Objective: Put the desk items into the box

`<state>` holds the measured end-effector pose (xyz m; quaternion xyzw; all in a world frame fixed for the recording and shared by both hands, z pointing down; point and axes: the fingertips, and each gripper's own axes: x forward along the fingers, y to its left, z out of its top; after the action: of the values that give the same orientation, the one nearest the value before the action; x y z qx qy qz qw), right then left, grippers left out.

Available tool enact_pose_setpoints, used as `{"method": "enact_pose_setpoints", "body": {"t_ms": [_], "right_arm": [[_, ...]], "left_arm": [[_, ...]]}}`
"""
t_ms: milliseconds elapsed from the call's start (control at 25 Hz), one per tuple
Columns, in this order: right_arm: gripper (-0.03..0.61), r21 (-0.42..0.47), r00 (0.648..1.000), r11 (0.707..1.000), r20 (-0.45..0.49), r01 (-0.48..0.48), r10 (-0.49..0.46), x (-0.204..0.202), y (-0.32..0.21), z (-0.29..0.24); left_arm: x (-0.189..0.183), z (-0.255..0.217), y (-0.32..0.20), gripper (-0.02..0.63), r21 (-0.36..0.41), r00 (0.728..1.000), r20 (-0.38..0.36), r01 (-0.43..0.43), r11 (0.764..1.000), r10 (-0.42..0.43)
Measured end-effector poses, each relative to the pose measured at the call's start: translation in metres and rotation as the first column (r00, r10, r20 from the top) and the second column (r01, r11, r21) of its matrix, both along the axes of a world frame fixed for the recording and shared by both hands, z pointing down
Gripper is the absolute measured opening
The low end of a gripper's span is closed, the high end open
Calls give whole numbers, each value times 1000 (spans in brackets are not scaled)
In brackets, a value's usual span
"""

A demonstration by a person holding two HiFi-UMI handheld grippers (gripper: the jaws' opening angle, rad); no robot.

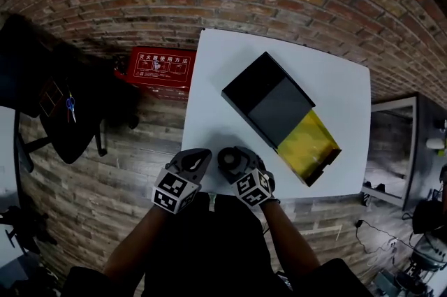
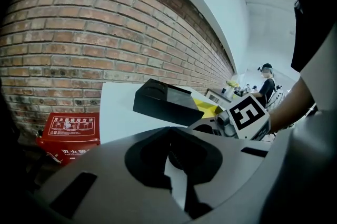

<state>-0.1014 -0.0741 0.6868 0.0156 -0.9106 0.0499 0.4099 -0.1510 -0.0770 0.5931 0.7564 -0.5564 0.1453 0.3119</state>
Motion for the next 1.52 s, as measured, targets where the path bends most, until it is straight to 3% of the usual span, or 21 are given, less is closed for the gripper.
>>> {"method": "enact_pose_setpoints", "body": {"t_ms": [400, 720, 1080, 1520], "right_arm": [[345, -19, 978, 986, 126, -165, 166, 18, -23, -48], [345, -9, 931, 949, 191, -315, 311, 53, -53, -73], [345, 26, 866, 883, 214, -468, 453, 112, -85, -88], [345, 51, 755, 764, 205, -644, 623, 187, -131, -91]], "left_arm": [[29, -26, -34, 12, 59, 994, -2, -111, 992, 111], [59, -41, -63, 12, 108, 977, 18, -212, 971, 211], [107, -47, -88, 12, 137, 955, 3, -295, 946, 297], [166, -48, -118, 12, 152, 919, -10, -389, 909, 394]]}}
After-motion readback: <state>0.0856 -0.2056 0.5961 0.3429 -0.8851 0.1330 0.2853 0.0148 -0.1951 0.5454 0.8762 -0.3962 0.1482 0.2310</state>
